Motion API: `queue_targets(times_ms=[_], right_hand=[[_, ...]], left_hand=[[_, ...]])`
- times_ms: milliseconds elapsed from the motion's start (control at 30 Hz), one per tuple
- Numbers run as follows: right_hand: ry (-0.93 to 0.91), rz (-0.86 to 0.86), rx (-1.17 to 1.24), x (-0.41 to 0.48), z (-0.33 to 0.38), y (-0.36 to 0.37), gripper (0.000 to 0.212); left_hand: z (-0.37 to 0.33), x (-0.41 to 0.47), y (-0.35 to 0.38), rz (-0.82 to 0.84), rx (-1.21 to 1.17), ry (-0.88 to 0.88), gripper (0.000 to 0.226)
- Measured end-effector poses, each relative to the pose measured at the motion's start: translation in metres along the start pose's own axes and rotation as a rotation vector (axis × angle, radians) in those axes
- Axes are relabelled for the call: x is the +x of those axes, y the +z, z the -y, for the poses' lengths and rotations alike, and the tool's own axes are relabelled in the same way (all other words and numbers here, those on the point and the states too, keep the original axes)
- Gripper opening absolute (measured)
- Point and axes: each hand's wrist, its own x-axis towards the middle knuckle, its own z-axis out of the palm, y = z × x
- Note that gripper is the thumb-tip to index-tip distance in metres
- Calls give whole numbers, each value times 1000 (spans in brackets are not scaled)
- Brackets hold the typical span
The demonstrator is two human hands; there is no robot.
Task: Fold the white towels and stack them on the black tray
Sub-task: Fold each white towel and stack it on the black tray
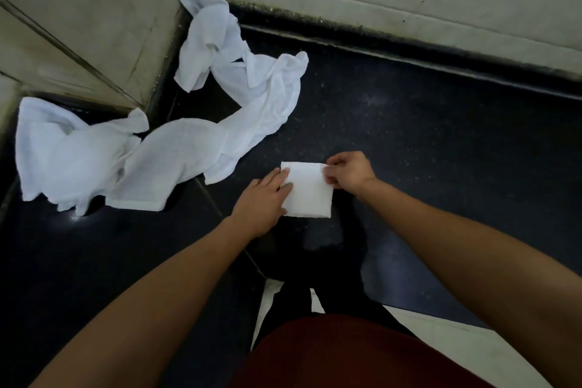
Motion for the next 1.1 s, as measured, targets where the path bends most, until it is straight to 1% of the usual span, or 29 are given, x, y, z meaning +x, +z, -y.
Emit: queue_targets(times_ms=[67,100,167,233,300,367,467,533,600,667,700,733,800,867,900,1033,1100], right_hand=[[-106,-58,-276,0,1,-1,34],[-135,-77,-374,-1,3,0,38],[-139,-84,-480,-3,7,1,42],[-111,-66,-532,-4,13,4,41],[-74,-35,-529,-3,16,6,38],[-46,2,-452,-1,17,6,38],[-23,71,-288,-1,14,6,29],[-71,100,-254,-6,13,5,18],[-155,117,-235,-15,14,1,15],[-236,138,-215,-25,14,-6,17],[-266,147,-213,-31,13,-10,18],[-287,146,-215,-35,11,-15,19],[-311,118,-222,-46,5,-27,18],[-321,62,-232,-55,-1,-39,17],[-325,30,-243,-61,-5,-47,16],[-343,-41,-379,-84,-29,-79,14],[-350,-84,-457,-99,-44,-100,12]], left_hand=[[2,-1,0,9,13,19,62],[2,-1,1,10,19,25,62],[2,0,2,-3,7,22,63],[3,-1,3,-36,-19,4,63],[3,-3,5,-83,-61,-17,61],[1,-4,6,-153,-141,-46,53],[-2,-2,3,-304,-361,-136,42],[-2,3,-5,-366,-516,-223,45],[2,12,-17,-326,-637,-284,59],[7,23,-31,-178,-792,-297,70],[9,29,-38,-102,-871,-288,70],[10,33,-42,-38,-918,-273,65],[3,40,-51,30,-903,-227,45],[-12,45,-59,20,-839,-163,22],[-22,46,-64,7,-804,-130,15],[-68,45,-80,-37,-609,-33,9],[-95,47,-89,-50,-468,39,8]])
